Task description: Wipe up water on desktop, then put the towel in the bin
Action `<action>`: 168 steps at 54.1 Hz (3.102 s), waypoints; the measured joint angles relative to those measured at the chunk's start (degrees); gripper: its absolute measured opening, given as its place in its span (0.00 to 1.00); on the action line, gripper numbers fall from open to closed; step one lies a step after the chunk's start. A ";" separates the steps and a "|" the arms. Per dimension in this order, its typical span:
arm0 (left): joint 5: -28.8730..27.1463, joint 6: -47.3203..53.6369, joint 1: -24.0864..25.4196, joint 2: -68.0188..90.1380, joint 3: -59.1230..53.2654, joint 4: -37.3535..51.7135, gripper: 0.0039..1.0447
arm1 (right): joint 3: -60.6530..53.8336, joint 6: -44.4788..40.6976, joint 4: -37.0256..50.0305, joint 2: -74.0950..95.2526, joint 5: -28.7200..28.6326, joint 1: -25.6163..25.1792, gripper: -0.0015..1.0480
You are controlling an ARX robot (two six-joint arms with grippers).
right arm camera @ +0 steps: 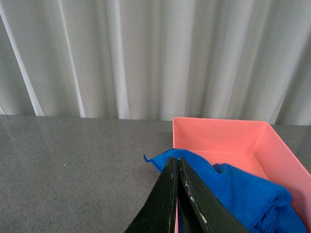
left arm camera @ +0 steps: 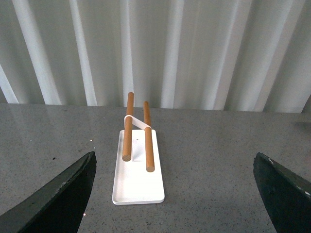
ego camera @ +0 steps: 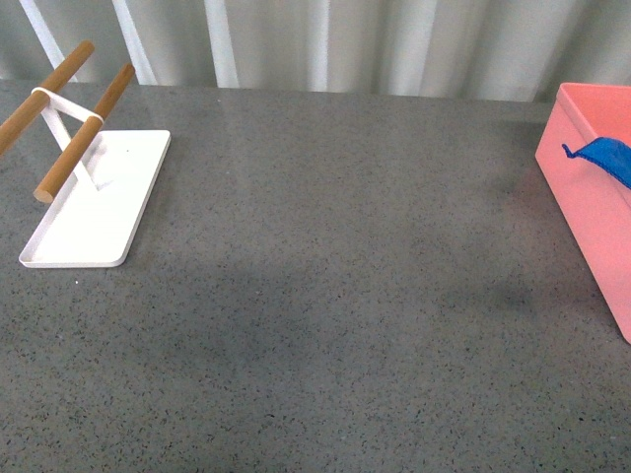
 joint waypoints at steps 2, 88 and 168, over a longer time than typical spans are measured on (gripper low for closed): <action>0.00 0.00 0.00 0.00 0.00 0.00 0.94 | -0.04 0.00 -1.09 -1.25 0.02 0.00 0.03; 0.00 0.00 0.00 -0.04 0.00 0.00 0.94 | -0.22 0.20 -36.96 -37.88 0.37 0.00 0.13; 0.00 0.00 0.00 -0.04 0.00 0.00 0.94 | -0.22 0.42 -36.96 -37.88 0.35 0.00 0.93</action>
